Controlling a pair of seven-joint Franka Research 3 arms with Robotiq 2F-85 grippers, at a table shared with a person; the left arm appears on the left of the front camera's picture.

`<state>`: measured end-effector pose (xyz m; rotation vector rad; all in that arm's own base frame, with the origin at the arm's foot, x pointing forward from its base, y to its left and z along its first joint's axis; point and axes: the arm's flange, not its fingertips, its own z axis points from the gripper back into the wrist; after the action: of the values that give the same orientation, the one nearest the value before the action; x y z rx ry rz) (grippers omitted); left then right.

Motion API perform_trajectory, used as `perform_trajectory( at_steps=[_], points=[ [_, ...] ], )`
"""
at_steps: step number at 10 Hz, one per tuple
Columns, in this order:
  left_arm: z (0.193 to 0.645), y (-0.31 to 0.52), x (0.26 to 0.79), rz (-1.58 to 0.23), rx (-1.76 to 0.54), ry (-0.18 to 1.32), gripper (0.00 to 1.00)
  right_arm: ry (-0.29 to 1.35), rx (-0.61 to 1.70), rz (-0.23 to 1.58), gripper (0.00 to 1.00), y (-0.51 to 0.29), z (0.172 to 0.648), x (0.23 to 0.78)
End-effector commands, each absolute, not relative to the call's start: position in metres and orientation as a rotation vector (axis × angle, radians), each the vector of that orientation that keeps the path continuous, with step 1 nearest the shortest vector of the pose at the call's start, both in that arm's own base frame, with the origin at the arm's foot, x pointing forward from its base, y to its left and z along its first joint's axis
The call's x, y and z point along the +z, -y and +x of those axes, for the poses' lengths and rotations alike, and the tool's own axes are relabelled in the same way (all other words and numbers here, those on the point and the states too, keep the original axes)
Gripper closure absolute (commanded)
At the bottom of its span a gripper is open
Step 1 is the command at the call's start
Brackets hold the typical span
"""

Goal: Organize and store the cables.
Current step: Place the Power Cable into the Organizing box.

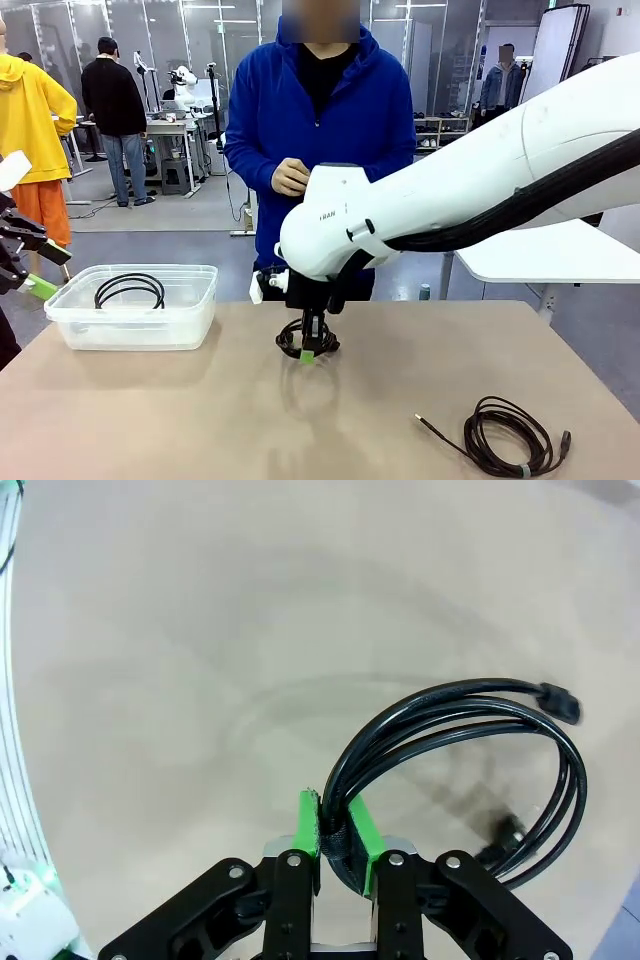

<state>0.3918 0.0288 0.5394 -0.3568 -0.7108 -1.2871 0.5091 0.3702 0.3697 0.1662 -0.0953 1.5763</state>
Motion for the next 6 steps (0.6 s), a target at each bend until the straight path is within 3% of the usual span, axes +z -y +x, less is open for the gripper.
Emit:
perform_trajectory(
  at_steps=[1, 6],
  points=[
    [0.391, -0.028, 0.543, -0.345, -1.276, 0.693, 0.0, 0.089, 1.537, 0.206, 1.0, -0.367, 0.503, 0.354],
    [0.391, -0.028, 0.543, -0.345, -1.276, 0.693, 0.0, 0.028, 1.527, 0.228, 1.0, -0.36, 0.496, 0.324]
  ],
)
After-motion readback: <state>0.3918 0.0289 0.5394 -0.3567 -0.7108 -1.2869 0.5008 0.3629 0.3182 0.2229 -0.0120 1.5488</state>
